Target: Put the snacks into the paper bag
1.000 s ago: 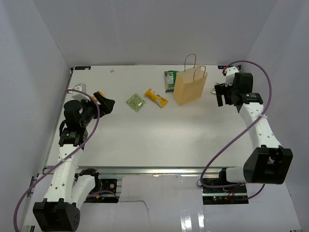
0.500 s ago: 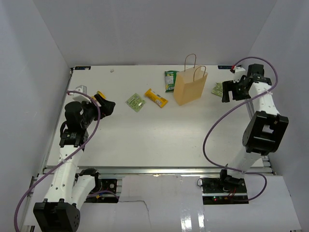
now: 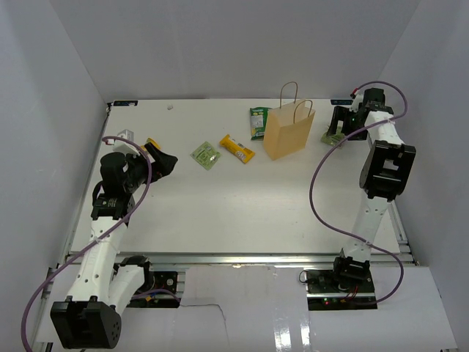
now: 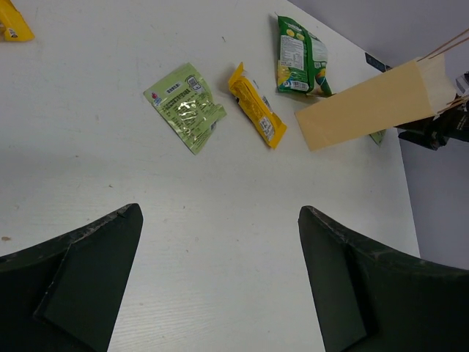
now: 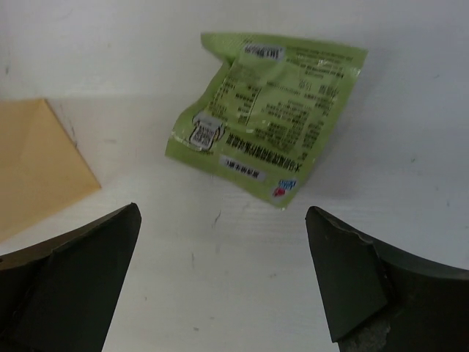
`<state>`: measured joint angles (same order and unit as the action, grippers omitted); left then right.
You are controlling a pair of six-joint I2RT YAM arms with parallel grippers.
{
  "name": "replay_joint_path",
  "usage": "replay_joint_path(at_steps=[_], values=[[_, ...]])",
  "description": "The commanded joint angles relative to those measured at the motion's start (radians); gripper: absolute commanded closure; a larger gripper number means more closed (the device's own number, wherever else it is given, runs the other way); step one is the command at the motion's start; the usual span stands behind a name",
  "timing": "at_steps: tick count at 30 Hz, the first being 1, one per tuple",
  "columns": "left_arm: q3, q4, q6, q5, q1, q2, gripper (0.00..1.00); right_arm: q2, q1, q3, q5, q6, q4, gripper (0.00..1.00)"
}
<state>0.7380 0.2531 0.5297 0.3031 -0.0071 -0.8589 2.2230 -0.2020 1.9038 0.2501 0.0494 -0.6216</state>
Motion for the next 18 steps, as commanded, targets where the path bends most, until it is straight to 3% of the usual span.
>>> replay_joint_path(at_steps=[1, 18], values=[[0.049, 0.008, 0.041, 0.018, -0.001, -0.003, 0.02, 0.047, 0.016, 0.083, -0.097, -0.106, 0.072, 0.0], [0.017, 0.038, 0.119, -0.027, -0.001, 0.049, 0.02, 0.216, 0.023, 0.172, -0.176, -0.151, 0.129, 0.21]])
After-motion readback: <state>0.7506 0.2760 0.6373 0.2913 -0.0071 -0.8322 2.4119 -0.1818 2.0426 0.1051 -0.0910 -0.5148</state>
